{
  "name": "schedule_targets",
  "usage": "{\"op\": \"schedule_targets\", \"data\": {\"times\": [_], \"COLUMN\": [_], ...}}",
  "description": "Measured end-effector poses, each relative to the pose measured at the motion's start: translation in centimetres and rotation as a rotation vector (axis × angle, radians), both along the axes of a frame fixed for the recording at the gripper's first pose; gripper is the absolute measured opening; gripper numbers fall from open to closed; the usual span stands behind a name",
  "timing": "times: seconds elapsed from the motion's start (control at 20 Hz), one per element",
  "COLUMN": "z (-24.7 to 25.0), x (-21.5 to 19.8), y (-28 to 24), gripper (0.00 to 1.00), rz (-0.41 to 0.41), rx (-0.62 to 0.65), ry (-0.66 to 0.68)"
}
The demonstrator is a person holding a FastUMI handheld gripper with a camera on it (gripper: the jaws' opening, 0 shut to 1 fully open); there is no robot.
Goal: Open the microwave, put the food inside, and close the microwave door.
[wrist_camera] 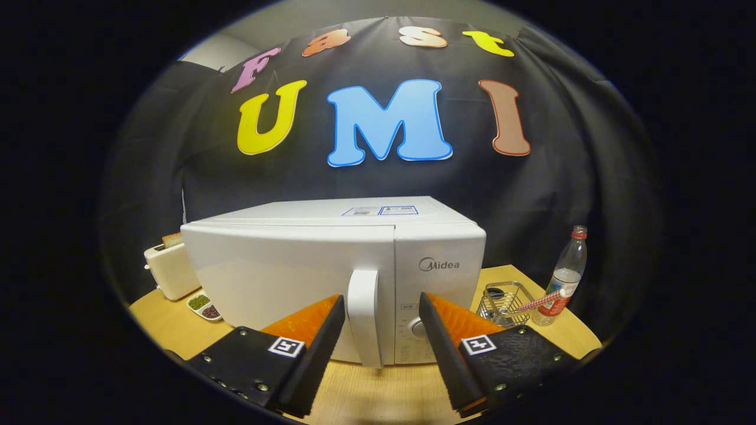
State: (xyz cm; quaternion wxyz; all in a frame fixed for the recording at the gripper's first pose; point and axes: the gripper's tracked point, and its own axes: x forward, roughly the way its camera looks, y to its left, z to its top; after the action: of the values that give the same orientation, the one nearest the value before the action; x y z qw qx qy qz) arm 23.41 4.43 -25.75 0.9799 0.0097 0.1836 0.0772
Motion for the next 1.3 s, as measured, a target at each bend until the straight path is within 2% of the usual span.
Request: {"op": "schedule_targets", "data": {"times": [0.05,0.15,0.2,0.3,0.35,0.4,0.45,0.5,0.65,0.8,1.0,1.25,1.3], "z": [-0.4,-0.7,-1.5,-1.2,-1.9,-2.2,-1.9,-1.6,-1.5,-1.6,-1.5,-1.4,-1.3], "x": [0.2,-0.2,0.3,-0.1,0.2,1.4,0.5,0.1,0.0,-0.2,-0.4,-1.1,-2.2], "y": [0.2,0.9,1.2,1.5,1.6,1.7,1.4,1.6,1.6,1.7,1.7,1.7,1.9], "gripper": [0.75,0.74,0.53,0.45,0.44,0.35,0.26,0.26,0.10,0.10,0.09,0.10,0.05], "rz": [0.004,0.016,0.017,0.026,0.027,0.023,0.024,0.013,0.014,0.029,-0.013,-0.012,-0.004], "rx": [0.009,0.028,0.016,0.005,-0.013,-0.019,-0.035,-0.025,-0.030,-0.027,0.016,-0.018,-0.052], "ry": [0.013,0.033,0.039,0.033,0.055,0.035,0.052,0.052,0.064,0.089,0.131,0.152,0.129]}}
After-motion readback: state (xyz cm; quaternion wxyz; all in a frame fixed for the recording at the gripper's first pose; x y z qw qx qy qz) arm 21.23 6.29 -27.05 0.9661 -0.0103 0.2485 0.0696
